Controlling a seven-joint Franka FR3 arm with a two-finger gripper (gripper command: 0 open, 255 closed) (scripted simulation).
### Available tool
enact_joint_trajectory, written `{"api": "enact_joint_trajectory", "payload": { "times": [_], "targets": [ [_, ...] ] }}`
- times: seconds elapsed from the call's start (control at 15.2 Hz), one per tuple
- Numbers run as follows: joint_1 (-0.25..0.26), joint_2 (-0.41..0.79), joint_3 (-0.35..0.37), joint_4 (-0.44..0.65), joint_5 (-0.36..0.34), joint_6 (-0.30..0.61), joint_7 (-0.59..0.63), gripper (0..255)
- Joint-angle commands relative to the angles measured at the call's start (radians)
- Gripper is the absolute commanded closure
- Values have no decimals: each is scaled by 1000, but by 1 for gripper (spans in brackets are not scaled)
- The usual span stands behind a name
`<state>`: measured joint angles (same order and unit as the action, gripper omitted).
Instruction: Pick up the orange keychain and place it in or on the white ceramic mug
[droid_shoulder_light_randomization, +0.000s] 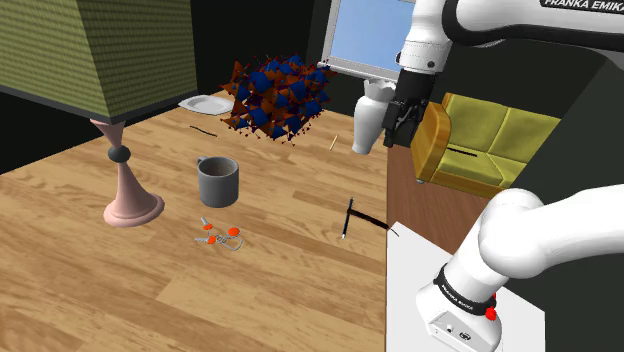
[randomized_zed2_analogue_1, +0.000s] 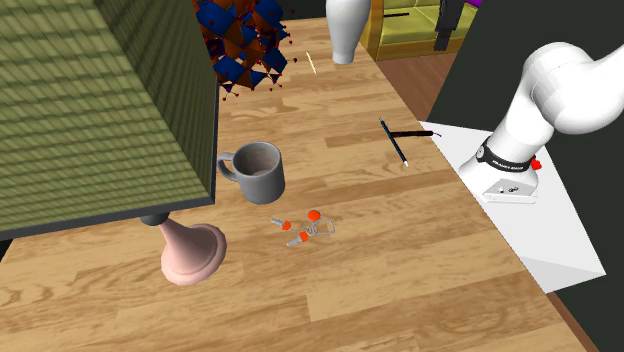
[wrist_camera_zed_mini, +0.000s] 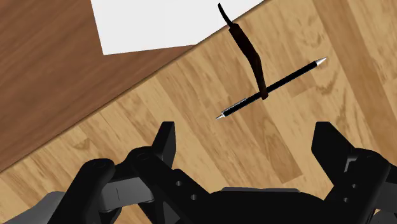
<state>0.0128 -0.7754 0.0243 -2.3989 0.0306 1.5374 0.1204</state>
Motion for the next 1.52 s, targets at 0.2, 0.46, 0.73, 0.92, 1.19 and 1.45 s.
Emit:
{"api": "enact_joint_trajectory", "payload": {
  "times": [0.2, 0.46, 0.73, 0.92, 1.19, 1.45],
  "targets": [
    [22, 64, 47, -3, 32, 75, 39, 0],
    [49, 163, 110, 10, 65, 174, 90, 0],
    [70, 277, 171, 43, 85, 266, 142, 0],
    [83, 369, 216, 81, 88, 330, 182, 0],
    [96, 500, 273, 147, 74, 405, 241, 0],
    [112, 640, 323, 233, 37, 466, 307, 0]
  ]
}}
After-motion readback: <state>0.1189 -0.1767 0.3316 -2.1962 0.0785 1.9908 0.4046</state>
